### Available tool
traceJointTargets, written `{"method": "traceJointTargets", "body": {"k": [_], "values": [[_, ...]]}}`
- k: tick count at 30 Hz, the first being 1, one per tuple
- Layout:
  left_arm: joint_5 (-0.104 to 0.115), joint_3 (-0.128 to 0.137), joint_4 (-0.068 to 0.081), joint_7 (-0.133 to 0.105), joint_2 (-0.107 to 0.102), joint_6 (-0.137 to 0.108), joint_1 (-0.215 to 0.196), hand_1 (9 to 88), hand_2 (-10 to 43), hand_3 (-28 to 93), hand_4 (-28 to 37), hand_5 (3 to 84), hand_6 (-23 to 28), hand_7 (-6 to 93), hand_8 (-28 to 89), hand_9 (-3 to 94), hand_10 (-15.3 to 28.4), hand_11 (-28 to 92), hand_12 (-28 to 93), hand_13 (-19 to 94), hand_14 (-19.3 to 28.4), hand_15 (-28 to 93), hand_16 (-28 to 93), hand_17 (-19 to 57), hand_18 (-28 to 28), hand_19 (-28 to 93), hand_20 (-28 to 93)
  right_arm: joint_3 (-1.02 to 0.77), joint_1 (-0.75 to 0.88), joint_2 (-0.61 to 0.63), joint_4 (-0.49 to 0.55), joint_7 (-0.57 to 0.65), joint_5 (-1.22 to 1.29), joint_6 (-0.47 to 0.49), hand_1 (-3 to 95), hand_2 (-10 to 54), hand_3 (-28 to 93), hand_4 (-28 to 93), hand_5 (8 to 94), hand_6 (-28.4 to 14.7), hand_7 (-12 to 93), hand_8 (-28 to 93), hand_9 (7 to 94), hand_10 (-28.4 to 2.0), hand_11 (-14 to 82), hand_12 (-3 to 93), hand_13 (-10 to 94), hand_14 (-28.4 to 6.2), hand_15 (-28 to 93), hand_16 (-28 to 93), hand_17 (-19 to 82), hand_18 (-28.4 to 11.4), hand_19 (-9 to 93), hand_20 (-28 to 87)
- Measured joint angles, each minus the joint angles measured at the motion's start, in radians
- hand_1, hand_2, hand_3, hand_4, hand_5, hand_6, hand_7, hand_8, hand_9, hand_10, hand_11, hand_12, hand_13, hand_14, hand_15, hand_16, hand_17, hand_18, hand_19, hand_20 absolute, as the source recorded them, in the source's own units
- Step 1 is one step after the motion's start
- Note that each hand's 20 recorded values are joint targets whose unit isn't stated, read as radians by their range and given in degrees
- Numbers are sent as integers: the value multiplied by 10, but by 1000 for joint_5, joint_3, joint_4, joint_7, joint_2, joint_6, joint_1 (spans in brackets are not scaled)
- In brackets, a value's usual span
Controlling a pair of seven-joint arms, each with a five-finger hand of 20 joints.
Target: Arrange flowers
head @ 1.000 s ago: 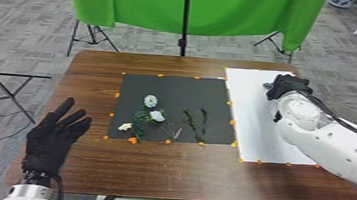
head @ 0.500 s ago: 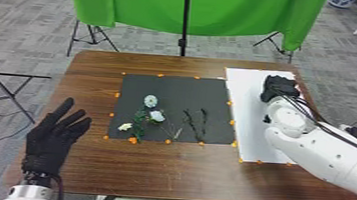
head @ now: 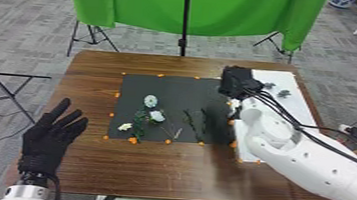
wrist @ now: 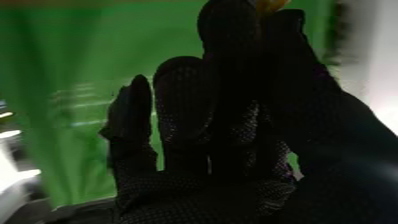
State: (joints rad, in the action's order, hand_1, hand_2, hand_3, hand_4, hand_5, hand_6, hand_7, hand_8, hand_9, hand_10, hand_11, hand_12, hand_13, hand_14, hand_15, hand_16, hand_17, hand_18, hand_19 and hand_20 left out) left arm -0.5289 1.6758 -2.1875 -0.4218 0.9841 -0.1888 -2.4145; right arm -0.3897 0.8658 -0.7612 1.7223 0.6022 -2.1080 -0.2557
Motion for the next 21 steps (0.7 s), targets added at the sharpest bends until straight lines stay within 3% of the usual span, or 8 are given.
{"method": "traceJointTargets", "body": {"k": [10,19,21], "values": [[-9,0,0,18,8,1,4,205,79,771,-283,354,70,106,-99,339,188,204,100,236,280,476,-79,-87,284,542,175,1,94,-154,29,-31,-43,79,536,-95,689,-283,865,46,158,3,913,-62,212,359,694,-59,722,248,215,-217,796,505],[-20,5,1,54,15,9,13,204,79,774,-283,355,70,108,-98,339,188,204,99,235,281,477,-79,-87,284,541,174,35,121,-170,28,-30,-74,148,488,-95,697,-283,742,57,141,-44,841,-68,254,348,642,-74,765,203,178,-220,783,518],[-21,6,1,57,15,9,14,206,80,773,-283,355,70,108,-99,339,188,204,99,235,281,476,-79,-87,284,541,174,33,126,-167,30,-32,-83,166,465,-95,708,-283,705,58,148,-116,815,-75,298,313,632,-78,773,197,172,-220,780,523]]}}
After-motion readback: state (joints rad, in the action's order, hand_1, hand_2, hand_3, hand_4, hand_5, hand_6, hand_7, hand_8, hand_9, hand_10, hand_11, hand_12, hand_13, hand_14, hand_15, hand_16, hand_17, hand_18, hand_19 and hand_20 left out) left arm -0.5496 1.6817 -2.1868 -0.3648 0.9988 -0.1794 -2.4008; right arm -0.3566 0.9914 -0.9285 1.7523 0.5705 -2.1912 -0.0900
